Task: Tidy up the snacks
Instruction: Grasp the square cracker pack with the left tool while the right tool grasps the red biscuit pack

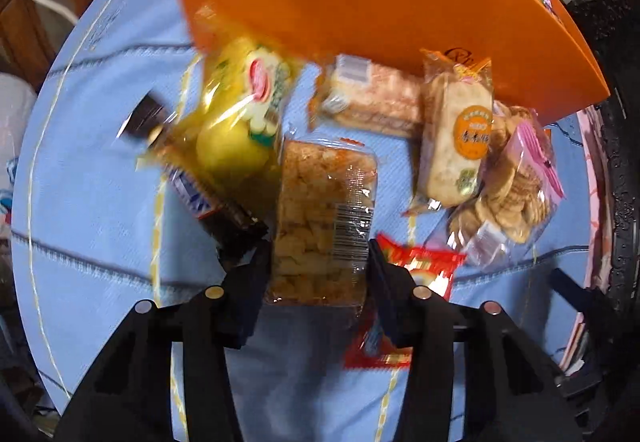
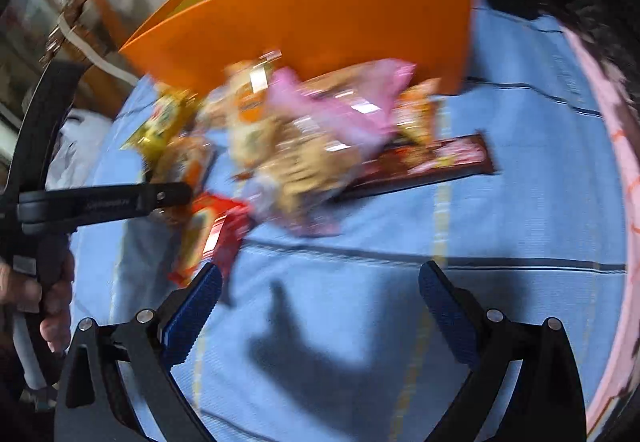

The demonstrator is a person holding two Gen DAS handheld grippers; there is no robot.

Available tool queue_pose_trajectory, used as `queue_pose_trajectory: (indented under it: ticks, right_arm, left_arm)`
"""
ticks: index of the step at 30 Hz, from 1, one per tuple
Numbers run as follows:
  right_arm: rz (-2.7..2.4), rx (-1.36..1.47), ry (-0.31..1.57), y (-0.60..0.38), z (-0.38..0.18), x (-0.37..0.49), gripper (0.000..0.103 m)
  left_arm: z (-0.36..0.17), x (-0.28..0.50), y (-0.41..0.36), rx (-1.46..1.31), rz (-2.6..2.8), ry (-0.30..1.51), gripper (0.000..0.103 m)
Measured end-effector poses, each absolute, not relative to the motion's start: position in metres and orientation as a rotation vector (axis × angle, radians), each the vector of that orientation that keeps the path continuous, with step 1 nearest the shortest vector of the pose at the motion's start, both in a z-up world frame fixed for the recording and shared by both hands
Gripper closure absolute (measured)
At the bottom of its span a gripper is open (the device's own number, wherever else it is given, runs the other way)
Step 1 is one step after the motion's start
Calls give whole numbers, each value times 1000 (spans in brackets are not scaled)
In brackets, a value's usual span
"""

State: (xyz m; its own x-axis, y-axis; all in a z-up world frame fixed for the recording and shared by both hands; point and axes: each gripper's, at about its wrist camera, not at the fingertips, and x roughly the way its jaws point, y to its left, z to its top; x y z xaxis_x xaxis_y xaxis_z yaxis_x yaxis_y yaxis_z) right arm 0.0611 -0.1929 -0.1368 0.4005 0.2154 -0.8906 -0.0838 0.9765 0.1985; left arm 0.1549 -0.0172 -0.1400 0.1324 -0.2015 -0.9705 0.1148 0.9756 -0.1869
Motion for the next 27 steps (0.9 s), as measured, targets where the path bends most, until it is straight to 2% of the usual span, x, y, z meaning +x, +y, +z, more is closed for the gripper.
queue_pose_trajectory:
  ticks: [9,13,15,16,17,18,27]
  right_arm:
    - [362,20,1180,-115,-148,67,6]
    - [330,4,1206,-92,-157,86,18]
    - [304,-3,1215,-84,-167,96,20]
    - [298,-23,1190,-82,-167,97,31]
    - [272,-71,1176,-78,-168,99,56]
    - [268,-90,1176,-79,-167,100,59]
    - [320,46,1131,-126,-137,83,59]
  left_arm:
    - [-128,119,35,-85,-187,1381,57]
    - [-133,115,57,-115,-136,1383,57]
    - [-139,115,63,-138,-116,1403,57]
    - [-143,115,66,-146,-115,1410,57]
    - [-144,115,67,-151,-114,1411,57]
    - [-145,114,65,-144,-113,1407,57]
    - [-131,107,37,-79,-175,1359,58]
